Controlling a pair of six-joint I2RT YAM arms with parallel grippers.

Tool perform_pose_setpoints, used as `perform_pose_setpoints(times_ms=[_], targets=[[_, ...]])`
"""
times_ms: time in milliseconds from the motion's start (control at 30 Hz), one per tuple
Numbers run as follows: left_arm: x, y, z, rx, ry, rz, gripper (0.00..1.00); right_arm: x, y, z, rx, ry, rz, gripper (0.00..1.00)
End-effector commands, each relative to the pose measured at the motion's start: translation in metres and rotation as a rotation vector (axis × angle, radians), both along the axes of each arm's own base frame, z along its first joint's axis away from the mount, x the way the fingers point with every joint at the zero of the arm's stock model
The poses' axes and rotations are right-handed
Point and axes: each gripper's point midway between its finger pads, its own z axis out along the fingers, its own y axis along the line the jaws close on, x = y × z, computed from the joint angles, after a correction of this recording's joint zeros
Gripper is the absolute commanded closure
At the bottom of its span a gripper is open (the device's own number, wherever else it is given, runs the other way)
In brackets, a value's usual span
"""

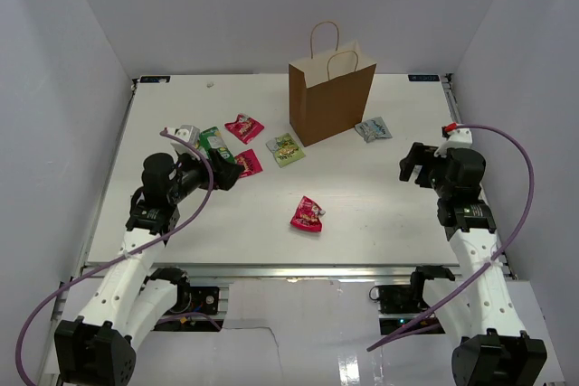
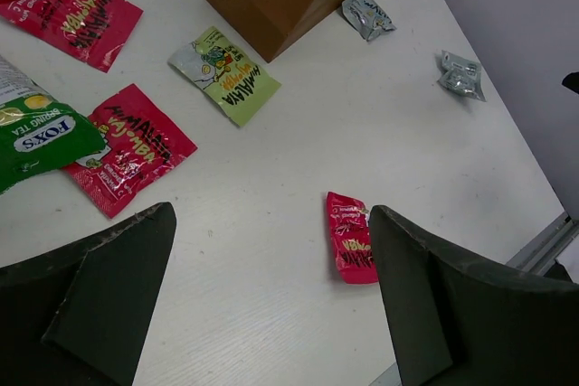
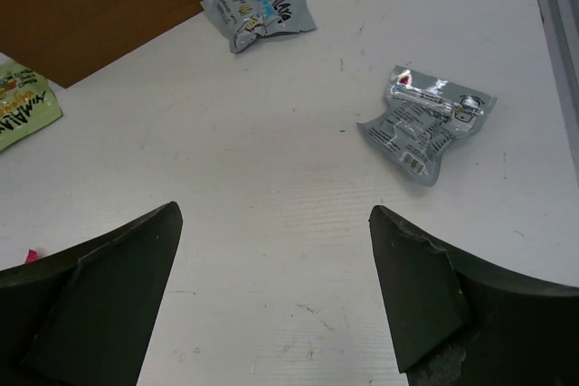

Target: Place the snacks into the paper bag

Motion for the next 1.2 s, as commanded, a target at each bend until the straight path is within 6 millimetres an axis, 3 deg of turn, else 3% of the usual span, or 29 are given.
perform_pose_setpoints(times_ms=[0, 33, 67, 133, 167, 200, 233, 267, 333, 433, 533, 667, 733, 833, 1167], targets=[[-0.003, -0.004, 0.026, -0.023, -0.075, -0.028, 0.02, 0.003, 0.016, 0.020, 0.035, -0.091, 0.087, 0.10], [-0.003, -0.004, 0.027, -0.024, -0.077, -0.029, 0.02, 0.004, 0.022, 0.025, 0.024, -0.136, 0.133, 0.10], [-0.003, -0.004, 0.026, -0.024, -0.077, -0.028, 0.02, -0.002, 0.045, 0.024, 0.033, -0.156, 0.283, 0.10], [-0.003, -0.004, 0.026, -0.025, -0.074, -0.029, 0.02, -0.019, 0.080, 0.022, -0.133, -0.252, 0.642, 0.10], [-0.003, -0.005, 0.026, -0.026, -0.072, -0.032, 0.02, -0.052, 0.113, 0.017, -0.115, -0.266, 0.931, 0.10], [-0.003, -0.005, 0.026, -0.027, -0.072, -0.035, 0.02, -0.058, 0.120, 0.021, -0.158, -0.287, 1.003, 0.10], [-0.004, -0.006, 0.026, -0.028, -0.071, -0.039, 0.02, -0.061, 0.129, 0.038, -0.244, -0.358, 1.084, 0.10], [-0.004, -0.006, 0.027, -0.030, -0.072, -0.042, 0.02, -0.083, 0.142, 0.019, -0.233, -0.274, 1.217, 0.10], [-0.004, -0.006, 0.028, -0.031, -0.075, -0.042, 0.02, -0.080, 0.148, 0.013, -0.325, -0.277, 1.277, 0.10], [-0.003, -0.004, 0.025, -0.029, -0.069, -0.031, 0.02, -0.082, 0.156, -0.042, -0.604, -0.137, 1.429, 0.10], [-0.002, -0.003, 0.023, -0.025, -0.064, -0.025, 0.02, -0.099, 0.164, -0.068, -0.705, -0.088, 1.599, 0.09], [-0.001, -0.003, 0.021, -0.021, -0.055, -0.026, 0.02, -0.119, 0.186, -0.071, -0.679, -0.157, 1.814, 0.01], [-0.001, -0.002, 0.022, -0.021, -0.060, -0.020, 0.02, -0.118, 0.188, -0.082, -0.721, -0.178, 1.892, 0.07], [-0.001, -0.003, 0.020, -0.021, -0.054, -0.024, 0.02, -0.108, 0.198, -0.095, -0.726, -0.166, 1.896, 0.02], [0.003, 0.004, 0.021, -0.005, -0.060, 0.011, 0.02, -0.071, 0.260, -0.105, -0.969, -0.348, 1.995, 0.03]])
